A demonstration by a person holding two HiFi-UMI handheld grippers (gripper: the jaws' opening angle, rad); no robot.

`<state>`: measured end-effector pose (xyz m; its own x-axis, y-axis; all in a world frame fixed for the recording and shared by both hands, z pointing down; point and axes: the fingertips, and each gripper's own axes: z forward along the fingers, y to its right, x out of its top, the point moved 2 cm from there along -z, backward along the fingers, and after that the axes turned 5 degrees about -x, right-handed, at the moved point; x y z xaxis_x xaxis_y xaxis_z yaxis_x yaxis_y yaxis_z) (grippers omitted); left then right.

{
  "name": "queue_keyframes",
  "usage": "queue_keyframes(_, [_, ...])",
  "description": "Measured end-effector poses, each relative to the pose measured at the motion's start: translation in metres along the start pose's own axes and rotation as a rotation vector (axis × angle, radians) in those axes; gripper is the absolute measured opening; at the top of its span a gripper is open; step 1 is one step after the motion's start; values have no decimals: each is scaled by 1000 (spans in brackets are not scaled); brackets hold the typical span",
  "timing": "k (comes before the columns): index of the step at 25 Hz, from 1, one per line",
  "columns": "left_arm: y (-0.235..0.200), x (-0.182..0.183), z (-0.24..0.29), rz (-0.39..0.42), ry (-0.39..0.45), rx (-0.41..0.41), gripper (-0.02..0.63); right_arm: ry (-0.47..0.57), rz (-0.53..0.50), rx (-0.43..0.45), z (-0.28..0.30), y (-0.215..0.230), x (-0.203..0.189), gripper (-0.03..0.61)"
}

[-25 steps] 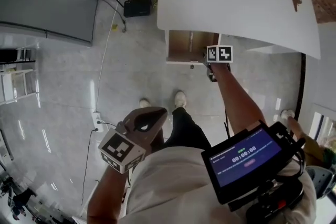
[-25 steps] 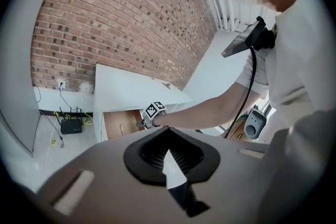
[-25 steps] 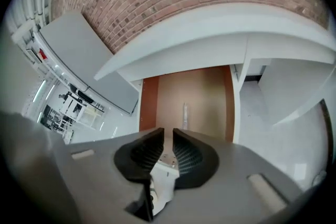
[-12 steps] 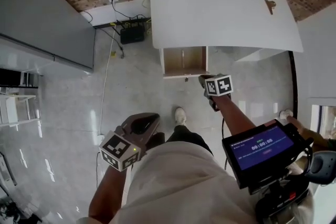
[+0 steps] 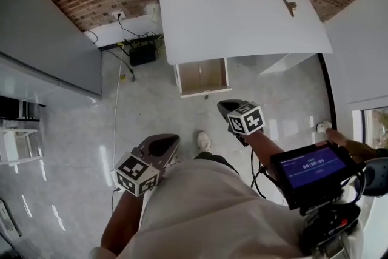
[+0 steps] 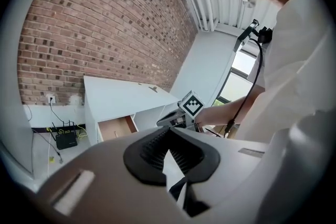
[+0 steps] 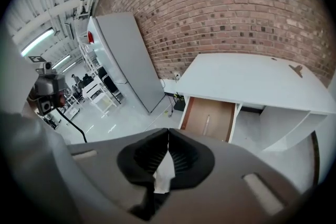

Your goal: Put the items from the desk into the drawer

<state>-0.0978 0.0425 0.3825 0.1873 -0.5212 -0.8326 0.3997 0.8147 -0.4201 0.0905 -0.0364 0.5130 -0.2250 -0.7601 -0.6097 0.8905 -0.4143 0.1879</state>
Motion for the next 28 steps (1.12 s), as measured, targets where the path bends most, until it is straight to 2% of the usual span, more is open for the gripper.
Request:
queue_keyframes(3, [-16,8,-3,10,-13,-21,8,18,-38,13,-5,-20,21,3])
queue_keyframes(12, [-20,10,-21,22,-16,-48,8,75,-83,69,-25,-79,45,3])
queue_keyframes(22, [-26,13,-28,9,-11,-43,8,111,-204,116,-39,-122,63,3])
queue_keyframes(28, [-24,9,-32,-10,-10,-32,8,101,-248,124,-41,-128,62,3])
